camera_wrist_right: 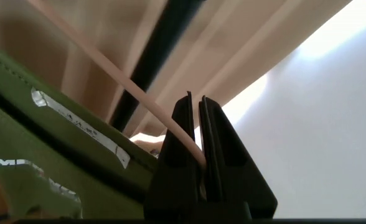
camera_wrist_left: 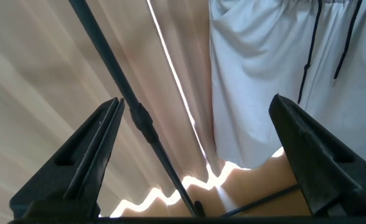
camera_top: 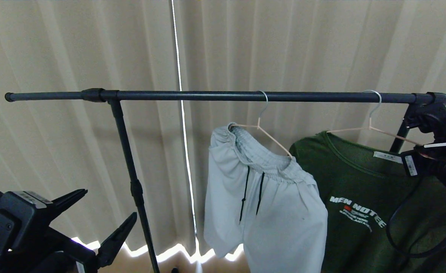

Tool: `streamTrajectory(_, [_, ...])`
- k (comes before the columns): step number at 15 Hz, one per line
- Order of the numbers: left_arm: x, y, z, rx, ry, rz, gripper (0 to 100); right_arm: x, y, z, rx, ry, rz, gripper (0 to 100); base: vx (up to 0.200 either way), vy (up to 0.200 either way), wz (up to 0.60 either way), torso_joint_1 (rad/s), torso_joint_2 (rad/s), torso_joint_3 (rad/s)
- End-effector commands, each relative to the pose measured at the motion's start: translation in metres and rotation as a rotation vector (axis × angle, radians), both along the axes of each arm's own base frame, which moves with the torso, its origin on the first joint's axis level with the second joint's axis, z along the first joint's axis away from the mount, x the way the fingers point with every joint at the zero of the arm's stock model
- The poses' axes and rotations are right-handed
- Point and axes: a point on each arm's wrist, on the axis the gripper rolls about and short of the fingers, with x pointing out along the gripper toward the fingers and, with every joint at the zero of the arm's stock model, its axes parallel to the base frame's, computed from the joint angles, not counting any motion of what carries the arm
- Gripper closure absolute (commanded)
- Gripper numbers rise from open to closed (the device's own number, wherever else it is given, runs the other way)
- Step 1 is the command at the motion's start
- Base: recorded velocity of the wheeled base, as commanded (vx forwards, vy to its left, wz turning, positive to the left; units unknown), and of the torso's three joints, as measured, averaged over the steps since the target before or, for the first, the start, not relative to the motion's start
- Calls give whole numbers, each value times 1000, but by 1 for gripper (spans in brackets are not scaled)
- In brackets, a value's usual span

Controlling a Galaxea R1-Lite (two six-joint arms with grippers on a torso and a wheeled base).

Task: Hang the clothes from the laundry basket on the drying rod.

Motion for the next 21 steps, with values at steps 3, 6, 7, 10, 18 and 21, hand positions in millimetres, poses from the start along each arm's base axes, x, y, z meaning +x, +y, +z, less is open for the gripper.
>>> streamTrajectory(3, [1, 1, -1, 3, 4, 13, 0, -19, 1, -2, 15, -50, 31, 0, 0, 0, 0, 0, 0, 0])
streamTrajectory(6, [5, 9, 0, 1, -1, 79, 0, -37, 2, -12, 59, -145, 179, 0, 0, 0, 0, 0, 0, 0])
streamTrajectory(7, [5, 11, -2, 4, 6, 95, 0, -41, 3, -15, 85, -171, 238, 0, 0, 0, 0, 0, 0, 0])
streamTrajectory(10, [4, 15, 4, -12, -27, 106, 0, -45, 7, -23, 191, -194, 404, 0, 0, 0, 0, 0, 0, 0])
streamTrajectory(18, [-12, 32, 16, -51, -107, 173, 0, -107, 8, -2, 417, -504, 501, 0, 0, 0, 0, 0, 0, 0])
streamTrajectory(21, [-16, 46, 12, -34, -90, 285, 0, -133, 11, 7, 428, -550, 722, 0, 0, 0, 0, 0, 0, 0])
